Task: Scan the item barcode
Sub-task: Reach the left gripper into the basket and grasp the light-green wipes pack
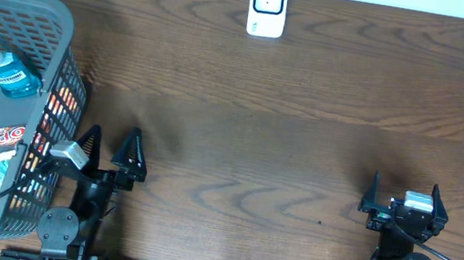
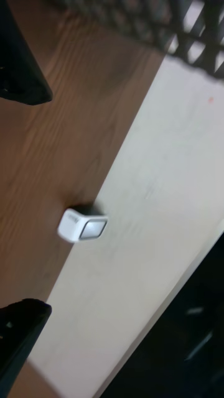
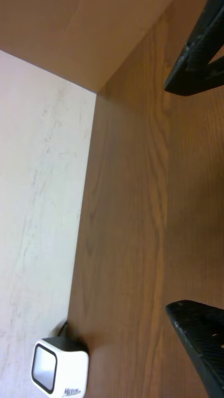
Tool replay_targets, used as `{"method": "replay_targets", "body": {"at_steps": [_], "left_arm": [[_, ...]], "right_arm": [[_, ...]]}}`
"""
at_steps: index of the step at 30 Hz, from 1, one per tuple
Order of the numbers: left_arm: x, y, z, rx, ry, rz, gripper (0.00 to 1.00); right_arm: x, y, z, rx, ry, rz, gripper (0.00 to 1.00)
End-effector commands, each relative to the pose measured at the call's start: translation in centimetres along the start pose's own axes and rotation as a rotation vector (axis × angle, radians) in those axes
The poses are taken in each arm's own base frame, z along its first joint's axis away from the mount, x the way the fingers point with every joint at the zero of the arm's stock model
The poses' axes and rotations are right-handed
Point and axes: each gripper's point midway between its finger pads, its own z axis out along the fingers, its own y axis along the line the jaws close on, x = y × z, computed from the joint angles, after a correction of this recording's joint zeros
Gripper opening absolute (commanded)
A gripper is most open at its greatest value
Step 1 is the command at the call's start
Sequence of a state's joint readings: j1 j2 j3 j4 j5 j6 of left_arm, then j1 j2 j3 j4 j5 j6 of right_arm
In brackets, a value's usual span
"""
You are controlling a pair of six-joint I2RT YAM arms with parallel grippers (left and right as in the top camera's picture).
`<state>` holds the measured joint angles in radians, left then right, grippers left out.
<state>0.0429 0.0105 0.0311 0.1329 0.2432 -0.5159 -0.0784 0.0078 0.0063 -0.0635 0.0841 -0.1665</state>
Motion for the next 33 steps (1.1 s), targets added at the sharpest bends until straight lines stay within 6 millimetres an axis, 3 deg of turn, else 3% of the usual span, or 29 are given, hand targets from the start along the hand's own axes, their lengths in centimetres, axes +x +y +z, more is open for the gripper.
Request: {"method": "replay_targets", "body": {"at_steps": [1,5,10,14,19,26,30,33], "left_arm": [[-0.7,-2.1,-0.2,0.093,-0.001,-0.01,0.99],[-2.3,-2.6,-0.4,0.081,-0.038,-0.023,0.99],[-3.4,-3.9,-0.5,0.041,0.068,0.031,0.99],[-6.6,-6.8,0.3,0.075,0.111,0.084,0.99],[-10.7,-10.0,2.6,0.105,0.165,0.075,0.99],[-13.5,-10.7,7.5,-0.01,0.383,0.103,0.99],[-13.1,-11.5,8.7,0.031,0.493,0.156,0.99],[-10.3,-10.7,8.5,0.034,0.618,0.115,0.99]], "right_arm": [[0.1,-0.3,0.0,0.013,0.005,-0.007,0.99],[0.1,-0.3,0.0,0.013,0.005,-0.007,0.99],[0.1,-0.3,0.0,0.013,0.005,-0.007,0.99],[0.1,-0.3,0.0,0.013,0.005,-0.007,0.99],[0.1,-0.3,0.0,0.013,0.005,-0.007,0.99],[0.1,-0.3,0.0,0.013,0.005,-0.007,0.99],[0.1,-0.3,0.0,0.013,0.005,-0.007,0.99],[0.1,-0.3,0.0,0.013,0.005,-0.006,0.99]]}}
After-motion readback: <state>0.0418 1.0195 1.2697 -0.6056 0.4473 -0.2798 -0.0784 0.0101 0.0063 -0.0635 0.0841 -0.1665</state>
